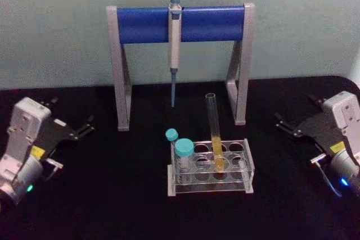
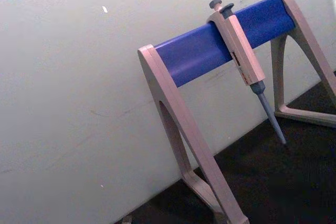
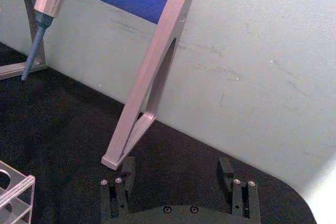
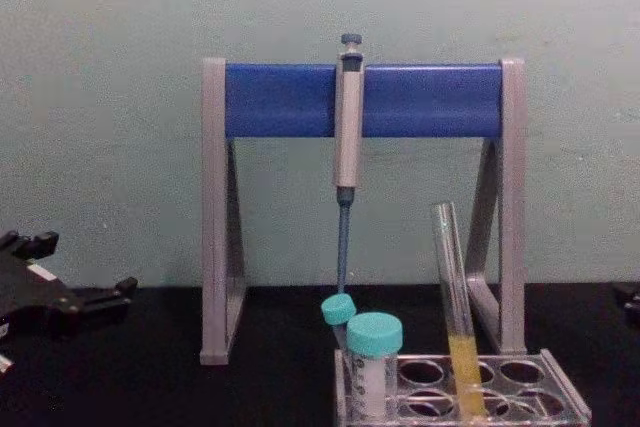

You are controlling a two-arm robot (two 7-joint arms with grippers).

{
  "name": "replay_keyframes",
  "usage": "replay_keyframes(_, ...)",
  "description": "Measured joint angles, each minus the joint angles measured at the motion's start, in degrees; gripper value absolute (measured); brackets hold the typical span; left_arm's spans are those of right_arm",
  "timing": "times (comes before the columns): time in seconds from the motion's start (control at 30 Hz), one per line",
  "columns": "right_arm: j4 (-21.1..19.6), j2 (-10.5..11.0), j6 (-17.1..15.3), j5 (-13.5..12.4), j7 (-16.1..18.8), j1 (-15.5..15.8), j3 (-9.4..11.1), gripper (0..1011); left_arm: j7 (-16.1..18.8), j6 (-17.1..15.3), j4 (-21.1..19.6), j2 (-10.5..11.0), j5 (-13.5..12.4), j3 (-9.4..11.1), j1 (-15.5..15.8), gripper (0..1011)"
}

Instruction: Pick up the test tube from the test tube rack, shake it, then place it back into the test tube rack.

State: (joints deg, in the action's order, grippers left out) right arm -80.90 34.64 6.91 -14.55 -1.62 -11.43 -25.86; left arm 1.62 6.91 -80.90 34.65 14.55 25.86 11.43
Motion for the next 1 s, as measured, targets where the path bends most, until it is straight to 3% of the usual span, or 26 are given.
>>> replay_keyframes(0.7,0.0,0.0,-0.01,0.0,0.0,0.0,0.01,1000,0.0,0.0,0.0,0.0,0.0,0.0,0.0,1001)
replay_keyframes(1.0,-1.68,-0.5,2.65,-0.45,1.03,1.28,2.47,1000,0.0,0.0,0.0,0.0,0.0,0.0,0.0,1001)
